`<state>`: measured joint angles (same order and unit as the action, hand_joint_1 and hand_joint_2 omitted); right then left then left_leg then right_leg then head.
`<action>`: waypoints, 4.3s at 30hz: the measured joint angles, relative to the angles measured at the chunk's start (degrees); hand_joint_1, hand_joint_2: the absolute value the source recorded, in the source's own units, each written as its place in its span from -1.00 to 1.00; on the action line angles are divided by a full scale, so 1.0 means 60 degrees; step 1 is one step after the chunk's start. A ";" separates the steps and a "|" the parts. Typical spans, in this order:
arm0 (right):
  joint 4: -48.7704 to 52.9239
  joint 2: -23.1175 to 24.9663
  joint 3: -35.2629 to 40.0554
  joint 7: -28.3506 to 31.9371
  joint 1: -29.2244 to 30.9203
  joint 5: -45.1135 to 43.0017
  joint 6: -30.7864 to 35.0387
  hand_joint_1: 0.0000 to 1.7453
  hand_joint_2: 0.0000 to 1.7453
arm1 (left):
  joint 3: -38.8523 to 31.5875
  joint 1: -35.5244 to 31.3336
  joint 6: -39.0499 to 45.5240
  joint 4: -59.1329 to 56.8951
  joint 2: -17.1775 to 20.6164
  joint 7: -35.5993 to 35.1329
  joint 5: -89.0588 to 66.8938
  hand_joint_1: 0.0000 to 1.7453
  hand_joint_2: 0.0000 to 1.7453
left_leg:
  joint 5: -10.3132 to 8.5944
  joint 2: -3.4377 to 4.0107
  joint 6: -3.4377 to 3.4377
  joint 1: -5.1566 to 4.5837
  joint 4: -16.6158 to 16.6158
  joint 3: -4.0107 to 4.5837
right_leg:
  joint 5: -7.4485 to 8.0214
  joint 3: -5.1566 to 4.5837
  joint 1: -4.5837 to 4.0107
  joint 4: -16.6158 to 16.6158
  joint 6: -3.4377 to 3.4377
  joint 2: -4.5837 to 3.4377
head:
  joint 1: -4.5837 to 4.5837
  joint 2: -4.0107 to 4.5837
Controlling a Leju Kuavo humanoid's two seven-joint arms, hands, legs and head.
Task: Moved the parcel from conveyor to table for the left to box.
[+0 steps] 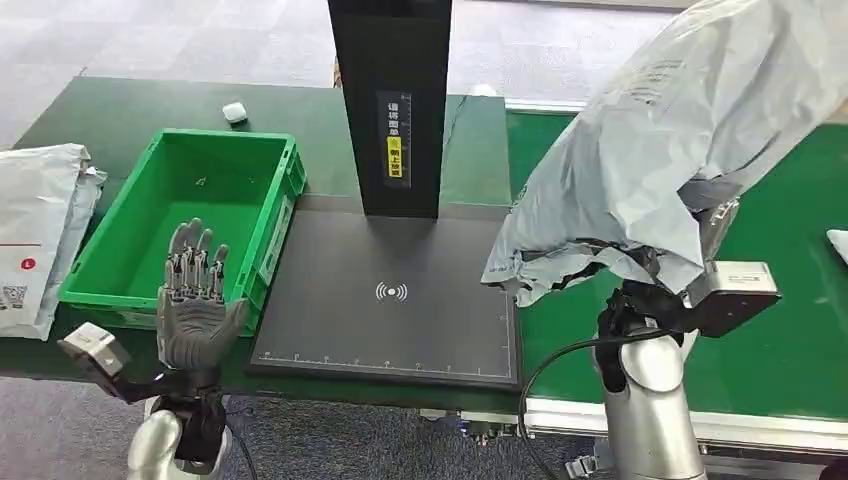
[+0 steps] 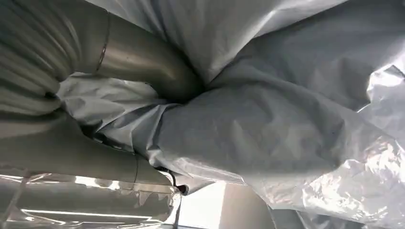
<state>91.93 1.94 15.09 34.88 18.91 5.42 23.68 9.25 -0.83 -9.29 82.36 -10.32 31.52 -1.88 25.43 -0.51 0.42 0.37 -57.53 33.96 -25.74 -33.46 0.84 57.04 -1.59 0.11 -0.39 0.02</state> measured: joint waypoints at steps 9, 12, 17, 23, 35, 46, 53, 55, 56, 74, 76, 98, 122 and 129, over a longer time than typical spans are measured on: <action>0.0364 -0.0033 0.0824 -0.1308 0.0051 0.3741 -0.3849 1.00 1.00 | 0.0135 -0.0527 -0.0240 -0.0226 0.0007 0.0098 0.0044 -1.00 1.00 | 0.0008 0.0021 -0.0014 0.0003 0.0009 -0.0005 | 0.0004 -0.0003 -0.0005 0.0001 0.0010 -0.0028 | 0.0000 0.0000; -0.1625 -0.0208 0.2116 -0.3000 0.1246 0.5731 -0.6321 1.00 1.00 | 0.0128 -0.0773 -0.0092 -0.0368 0.0044 0.0016 0.0211 -1.00 1.00 | -0.0010 0.0022 -0.0022 0.0013 0.0012 -0.0010 | 0.0023 0.0009 -0.0014 0.0005 0.0028 -0.0027 | 0.0004 0.0000; -0.5849 -0.0492 0.4587 -0.3277 0.3323 0.6383 -0.7846 1.00 1.00 | -0.0146 -0.0780 0.0142 -0.0350 0.0186 -0.0364 0.0346 -1.00 1.00 | -0.0055 -0.0047 -0.0007 0.0014 0.0002 0.0012 | 0.0039 0.0006 -0.0014 0.0007 0.0018 0.0051 | 0.0000 0.0000; -0.7854 -0.0575 0.6044 -0.3245 0.4707 0.5589 -0.8993 1.00 1.00 | -0.0244 -0.0818 0.0372 -0.0357 0.0281 -0.0441 0.0342 -1.00 1.00 | -0.0049 -0.0048 -0.0006 0.0013 0.0001 0.0015 | 0.0035 0.0003 -0.0011 -0.0001 0.0014 0.0048 | 0.0004 0.0000; -0.8957 -0.0583 0.7264 -0.3572 0.5629 0.5195 -0.8989 0.12 1.00 | -0.0270 -0.0977 0.0703 -0.0528 0.0426 -0.0277 0.0484 -1.00 1.00 | -0.0052 -0.0044 -0.0007 0.0012 -0.0001 0.0002 | 0.0040 0.0015 -0.0012 -0.0004 0.0015 0.0044 | 0.0000 0.0000; -0.8895 -0.0594 0.7037 -0.2312 0.5165 0.4478 -0.4949 -0.44 1.00 | -0.0270 -0.0623 0.0747 -0.0536 0.0525 0.0084 0.0404 -1.00 1.00 | -0.0049 -0.0028 -0.0008 0.0012 -0.0001 0.0004 | 0.0039 0.0009 -0.0012 -0.0004 0.0015 0.0028 | 0.0000 0.0000; -0.8866 -0.0594 0.6932 -0.2301 0.5087 0.4478 -0.4946 -1.00 1.00 | -0.0270 -0.0592 0.0746 -0.0536 0.0532 0.0084 0.0404 -1.00 1.00 | -0.0048 -0.0024 -0.0009 0.0013 0.0000 0.0004 | 0.0040 0.0006 -0.0013 -0.0003 0.0015 0.0025 | 0.0000 0.0000; -0.8840 -0.0594 0.6917 -0.2301 0.5070 0.4478 -0.4946 -1.00 1.00 | -0.0270 -0.0591 0.0747 -0.0535 0.0536 0.0084 0.0401 -1.00 1.00 | -0.0048 -0.0024 -0.0009 0.0013 0.0000 0.0004 | 0.0040 0.0006 -0.0012 -0.0003 0.0015 0.0025 | 0.0000 0.0000; -0.8840 -0.0594 0.6910 -0.2301 0.5070 0.4478 -0.4949 -1.00 1.00 | -0.0270 -0.0592 0.0747 -0.0536 0.0535 0.0084 0.0404 -1.00 1.00 | -0.0048 -0.0024 -0.0009 0.0013 0.0000 0.0005 | 0.0040 0.0006 -0.0012 -0.0003 0.0015 0.0025 | 0.0000 0.0000; -0.5589 0.0190 0.3269 0.0085 0.2724 0.0972 -0.3052 -1.00 1.00 | -0.0131 -0.0371 0.0703 -0.0393 0.0572 0.0295 0.0083 -1.00 1.00 | -0.0044 -0.0039 -0.0010 0.0013 0.0002 0.0019 | 0.0032 -0.0004 -0.0011 -0.0003 0.0013 0.0037 | 0.0000 0.0000; -0.4836 0.0252 0.2581 -0.0010 0.2295 0.0525 -0.3299 -1.00 1.00 | -0.0047 -0.0379 0.0685 -0.0357 0.0572 0.0259 -0.0015 -1.00 1.00 | -0.0041 -0.0034 -0.0008 0.0013 0.0002 0.0021 | 0.0032 -0.0008 -0.0011 -0.0003 0.0013 0.0031 | 0.0004 0.0000; -0.1158 0.0601 -0.0481 0.0045 0.0014 0.0212 -0.3816 -1.00 1.00 | 0.1871 -0.1471 0.0902 -0.0550 0.0477 -0.0141 -0.3751 -1.00 1.00 | -0.0040 -0.0018 -0.0008 0.0009 -0.0001 0.0020 | 0.0035 -0.0018 -0.0008 -0.0006 0.0012 0.0020 | 0.0004 0.0000; -0.0422 0.1126 -0.1534 -0.0170 0.0001 0.0897 -0.4086 -1.00 1.00 | 0.5330 -0.3417 -0.0678 -0.4518 0.0270 -0.3261 -0.9242 -1.00 1.00 | -0.0039 -0.0003 -0.0008 0.0004 0.0003 0.0019 | 0.0036 -0.0022 -0.0006 -0.0005 0.0013 0.0004 | 0.0000 0.0000; -0.0422 0.1264 -0.1542 -0.0155 0.0002 0.0930 -0.4079 -1.00 1.00 | 0.5472 -0.3671 -0.0608 -0.5592 0.0131 -0.3595 -0.9464 -1.00 1.00 | -0.0038 -0.0006 -0.0010 0.0005 0.0009 -0.0012 | 0.0035 0.0015 -0.0006 -0.0005 0.0012 0.0007 | 0.0000 0.0000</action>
<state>89.39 9.53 5.84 33.94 18.92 10.99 -0.79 42.07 -22.85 -12.94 48.80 -9.53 9.95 -58.66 25.20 -0.54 0.36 0.40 -57.48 33.89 -25.53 -33.37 0.80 57.01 -1.51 0.15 -0.39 0.02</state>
